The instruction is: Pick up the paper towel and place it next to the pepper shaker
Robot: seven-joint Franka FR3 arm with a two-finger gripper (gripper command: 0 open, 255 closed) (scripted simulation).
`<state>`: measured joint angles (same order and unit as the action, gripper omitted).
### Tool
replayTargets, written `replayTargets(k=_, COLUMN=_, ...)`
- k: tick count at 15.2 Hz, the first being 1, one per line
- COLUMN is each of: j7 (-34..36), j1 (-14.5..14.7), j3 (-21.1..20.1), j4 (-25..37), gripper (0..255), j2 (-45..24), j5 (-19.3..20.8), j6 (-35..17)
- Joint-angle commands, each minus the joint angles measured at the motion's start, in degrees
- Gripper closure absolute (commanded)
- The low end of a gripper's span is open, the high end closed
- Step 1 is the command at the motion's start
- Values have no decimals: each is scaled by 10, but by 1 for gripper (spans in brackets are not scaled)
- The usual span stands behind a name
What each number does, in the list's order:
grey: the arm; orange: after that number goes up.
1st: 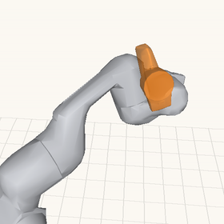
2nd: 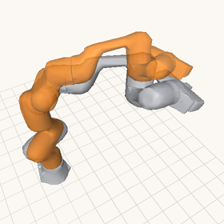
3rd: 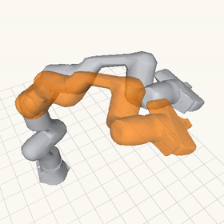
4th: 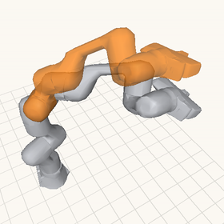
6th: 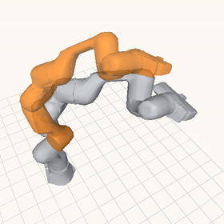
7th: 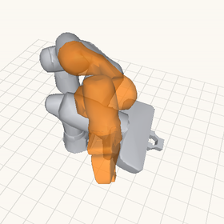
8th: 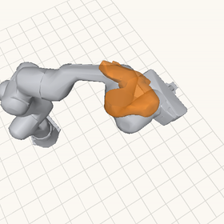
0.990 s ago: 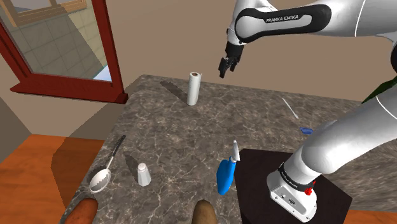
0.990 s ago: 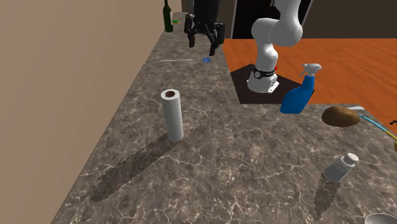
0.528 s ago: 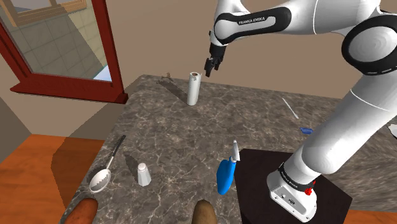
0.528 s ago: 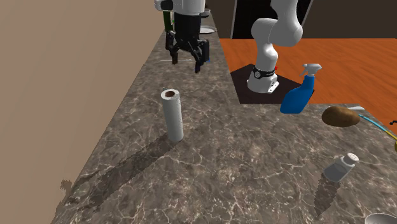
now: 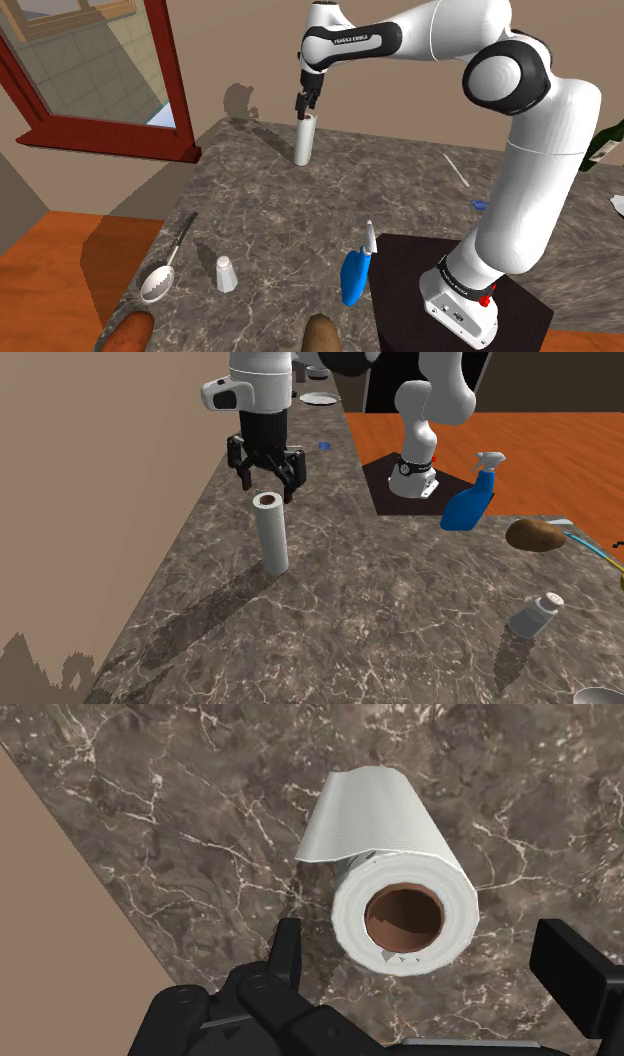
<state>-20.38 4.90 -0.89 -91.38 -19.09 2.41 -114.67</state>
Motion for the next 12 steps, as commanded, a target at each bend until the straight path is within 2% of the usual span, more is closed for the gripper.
replayTargets(k=1, j7=-9, j1=0, j3=-2, j4=27, gripper=0, j2=-27, j5=-1, j6=1)
replayTargets(k=7, j7=-8, j1=-1, j3=-2, j4=4, gripper=0, j2=-42, j5=0, j6=-38)
replayTargets(k=12, j7=-8, j1=-1, j3=-1, j4=2, gripper=0, j2=-44, j5=0, j6=-41)
